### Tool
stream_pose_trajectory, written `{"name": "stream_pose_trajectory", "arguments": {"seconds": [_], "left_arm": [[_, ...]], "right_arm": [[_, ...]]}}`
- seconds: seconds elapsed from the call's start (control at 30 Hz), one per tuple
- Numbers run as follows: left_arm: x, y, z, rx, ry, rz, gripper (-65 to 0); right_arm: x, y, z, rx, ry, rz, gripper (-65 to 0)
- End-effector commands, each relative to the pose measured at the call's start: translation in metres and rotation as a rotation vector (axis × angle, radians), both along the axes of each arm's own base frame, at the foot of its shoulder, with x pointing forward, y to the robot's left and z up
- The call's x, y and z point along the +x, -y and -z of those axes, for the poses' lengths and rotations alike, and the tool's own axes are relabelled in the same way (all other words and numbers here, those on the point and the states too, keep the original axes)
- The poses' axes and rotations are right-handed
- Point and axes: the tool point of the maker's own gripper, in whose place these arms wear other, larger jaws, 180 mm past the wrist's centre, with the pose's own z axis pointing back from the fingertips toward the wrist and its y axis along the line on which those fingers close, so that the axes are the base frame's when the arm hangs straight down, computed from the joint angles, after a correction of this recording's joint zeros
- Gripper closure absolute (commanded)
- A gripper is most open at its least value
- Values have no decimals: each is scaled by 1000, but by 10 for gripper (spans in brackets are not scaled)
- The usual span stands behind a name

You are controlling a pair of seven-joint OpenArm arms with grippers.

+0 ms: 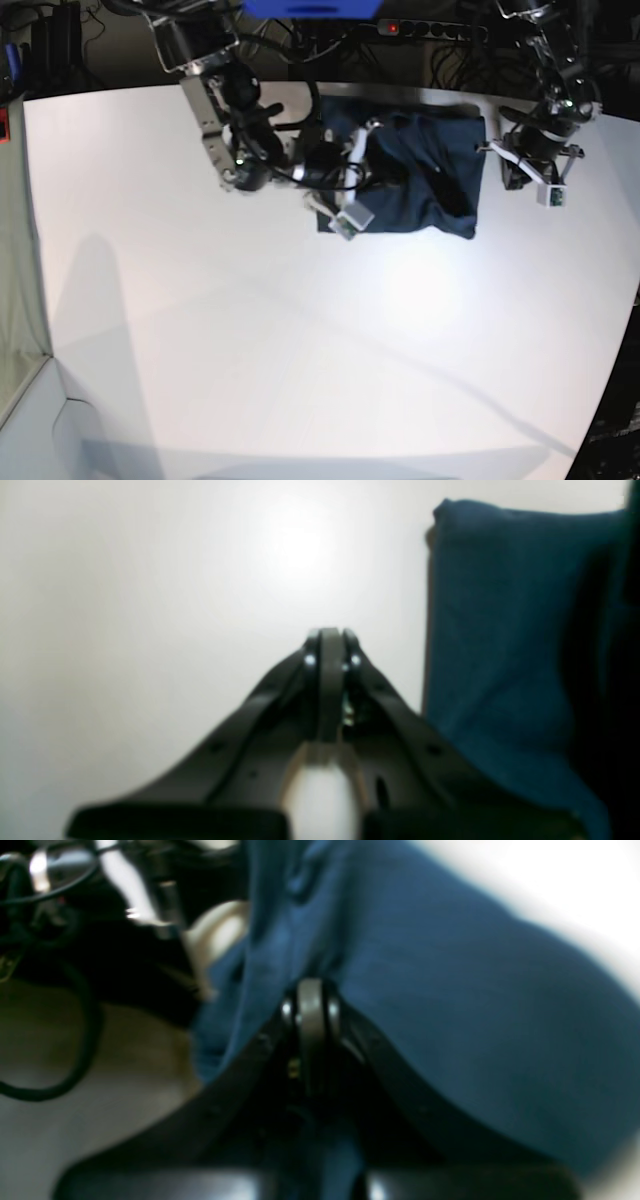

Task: Layout the t-shirt on the table in an organized manner, then fold the t-shirt properly
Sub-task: 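Hold the folded stack with both grippers and pull it toward the left gripper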

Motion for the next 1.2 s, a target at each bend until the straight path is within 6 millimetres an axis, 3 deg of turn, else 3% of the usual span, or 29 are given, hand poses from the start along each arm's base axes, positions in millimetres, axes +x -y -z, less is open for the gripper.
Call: {"name": "stream_pose_trajectory", "arguments": {"seconds": [0.0, 0.13, 0.3, 0.43, 0.63, 0.77, 0.87, 1.17], "left_arm": [[-20, 0, 18, 27, -116, 24, 0], [-21, -3, 15, 39, -113, 27, 0], [-25, -8, 9, 70, -144, 36, 0], [-25, -26, -13, 153, -155, 58, 0], [-36, -42, -51, 296, -163, 99, 0], [-52, -36, -72, 372, -175, 163, -2], [-65, -14, -77, 362, -181, 254, -50], [-97, 11, -57, 213, -226, 131, -355]], "right_arm": [[6, -14, -16, 62, 30, -11, -3], [-12, -55, -11, 92, 6, -113, -3], [-14, -81, -18, 100, 36, -191, -3], [-1, -83, -27, 99, 71, -195, -3], [9, -78, -19, 86, 62, -173, -3], [10, -70, -13, 65, 61, -172, -3], [10, -65, -9, 53, 56, -171, -3], [14, -50, 1, 21, 56, -162, -3]]}}
